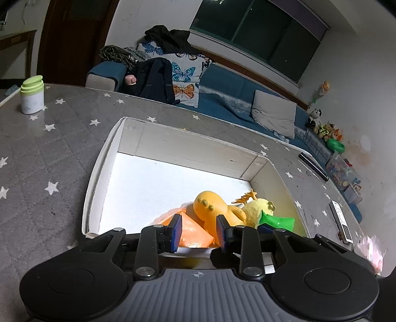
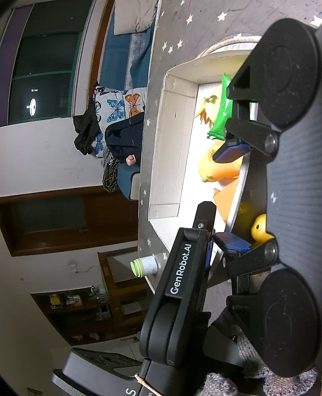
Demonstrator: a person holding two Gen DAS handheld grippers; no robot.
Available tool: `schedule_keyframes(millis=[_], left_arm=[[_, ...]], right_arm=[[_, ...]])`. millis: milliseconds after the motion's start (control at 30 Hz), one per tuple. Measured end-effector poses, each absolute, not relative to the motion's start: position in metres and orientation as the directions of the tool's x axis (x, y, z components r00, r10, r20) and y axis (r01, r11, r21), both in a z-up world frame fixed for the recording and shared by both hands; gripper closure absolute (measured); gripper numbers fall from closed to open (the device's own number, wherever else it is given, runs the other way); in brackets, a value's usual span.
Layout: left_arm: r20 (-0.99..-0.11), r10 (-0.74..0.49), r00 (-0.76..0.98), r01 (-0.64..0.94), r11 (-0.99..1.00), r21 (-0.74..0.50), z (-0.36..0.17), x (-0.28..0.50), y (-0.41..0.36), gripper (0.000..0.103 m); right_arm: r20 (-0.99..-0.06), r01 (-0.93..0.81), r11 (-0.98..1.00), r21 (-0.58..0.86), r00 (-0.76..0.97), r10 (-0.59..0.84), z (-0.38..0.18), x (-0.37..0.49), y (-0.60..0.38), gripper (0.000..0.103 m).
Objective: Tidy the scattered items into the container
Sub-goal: 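Open the right gripper to release the orange clay pack in the box, then move the right gripper down to the yellow rubber duck beside the box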
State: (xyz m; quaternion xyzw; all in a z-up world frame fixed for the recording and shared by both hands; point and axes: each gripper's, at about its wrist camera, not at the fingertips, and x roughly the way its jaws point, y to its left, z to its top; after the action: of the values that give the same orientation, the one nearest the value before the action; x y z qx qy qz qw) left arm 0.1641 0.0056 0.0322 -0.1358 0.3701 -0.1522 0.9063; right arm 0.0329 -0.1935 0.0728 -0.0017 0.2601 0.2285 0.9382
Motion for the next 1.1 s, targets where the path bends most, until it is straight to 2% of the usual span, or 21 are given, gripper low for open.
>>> schedule_keyframes(millis=[67,133,800,1100], left_arm=[[-0.629,-0.368,0.685,0.174,0.921,-0.349,0.033,0.160,0.006,0.070],[-0.626,-0.358,0.693,0.172,0.925,-0.338,0.034,0.155,0.006,0.070],[-0.582,-0.293,0.758,0.147,0.947,-0.286,0.042,0.110,0.034,0.070],[-0.631,-0.274,0.726,0.097,0.949,-0.300,0.025,0.106,0.052,0.070]], right_arm=[[-0.483,-0.427,0.896,0.117,0.764,0.428,0.074,0.028,-0.195,0.037],[-0.477,-0.426,0.896,0.125,0.766,0.430,0.076,0.023,-0.197,0.029],[-0.507,-0.447,0.883,0.144,0.733,0.454,0.064,-0.005,-0.195,0.025],[-0.552,-0.470,0.869,0.157,0.687,0.472,0.047,-0.001,-0.183,0.025]])
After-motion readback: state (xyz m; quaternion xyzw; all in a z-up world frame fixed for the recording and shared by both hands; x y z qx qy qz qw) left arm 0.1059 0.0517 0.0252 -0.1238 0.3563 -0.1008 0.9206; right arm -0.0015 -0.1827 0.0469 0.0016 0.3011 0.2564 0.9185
